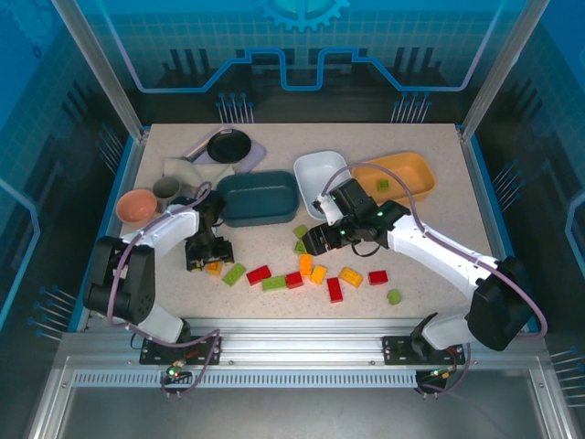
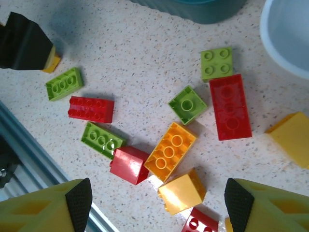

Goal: Sort the legos into containers by color

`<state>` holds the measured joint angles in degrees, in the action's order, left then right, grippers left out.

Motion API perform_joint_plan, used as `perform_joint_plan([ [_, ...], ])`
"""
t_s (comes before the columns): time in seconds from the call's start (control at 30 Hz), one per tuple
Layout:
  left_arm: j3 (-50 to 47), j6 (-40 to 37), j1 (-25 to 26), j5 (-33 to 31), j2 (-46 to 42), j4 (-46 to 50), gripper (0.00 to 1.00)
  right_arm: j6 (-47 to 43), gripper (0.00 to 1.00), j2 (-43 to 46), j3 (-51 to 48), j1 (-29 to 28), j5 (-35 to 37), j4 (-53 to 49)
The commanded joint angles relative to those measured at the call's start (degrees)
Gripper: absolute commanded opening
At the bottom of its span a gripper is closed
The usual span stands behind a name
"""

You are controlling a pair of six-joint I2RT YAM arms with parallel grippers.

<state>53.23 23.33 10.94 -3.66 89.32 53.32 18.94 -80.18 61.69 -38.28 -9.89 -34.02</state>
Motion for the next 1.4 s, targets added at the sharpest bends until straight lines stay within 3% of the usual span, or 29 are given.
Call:
perform_joint_plan([
  [0.0, 0.7, -2.1, -0.6, 1.1, 2.3, -1.0, 0.69, 1.2, 0.75, 1.3, -0.7, -0.9, -2.8, 1.7],
  [0.13, 0.2, -1.2, -0.6, 2.0, 2.7, -1.9, 0.60, 1.5, 0.75, 1.3, -0.4, -0.8, -2.7, 1.8],
  [0.33, 0.5, -0.2, -0.5, 1.8, 0.7, -1.6, 0.35, 2.5, 0.74, 1.1, 0.3, -0.6, -2.6, 2.3],
  [0.47, 2.7, 1.1, 0.4, 1.4, -3.1, 0.8, 0.29, 3.0, 0.73, 1.6, 1.5, 0.2, -1.2, 1.9],
  [0.73, 20.2, 2.9, 1.9, 2.3, -1.8, 6.9, 0.28, 8.6, 0.73, 3.6, 4.0, 6.7, 0.7, 6.6],
  [0.93, 36.2, 1.4, 1.8, 1.4, 12.9, 6.7, 0.29, 11.1, 0.73, -0.2, 8.8, 8.9, 4.1, 6.2],
  [1.23, 54.3, -0.5, 1.6, -1.6, 33.9, 8.7, 0.32, 12.7, 0.72, -2.3, 10.4, 10.4, 12.3, -5.4],
  [1.3, 55.1, -0.5, 1.5, -1.2, 35.9, 8.8, 0.36, 14.0, 0.71, -2.2, 9.5, 11.5, 14.3, -10.3],
  [1.37, 55.6, -0.6, 1.5, -0.7, 37.0, 8.9, 0.50, 15.2, 0.70, -1.2, 7.3, 12.8, 15.5, -13.4],
])
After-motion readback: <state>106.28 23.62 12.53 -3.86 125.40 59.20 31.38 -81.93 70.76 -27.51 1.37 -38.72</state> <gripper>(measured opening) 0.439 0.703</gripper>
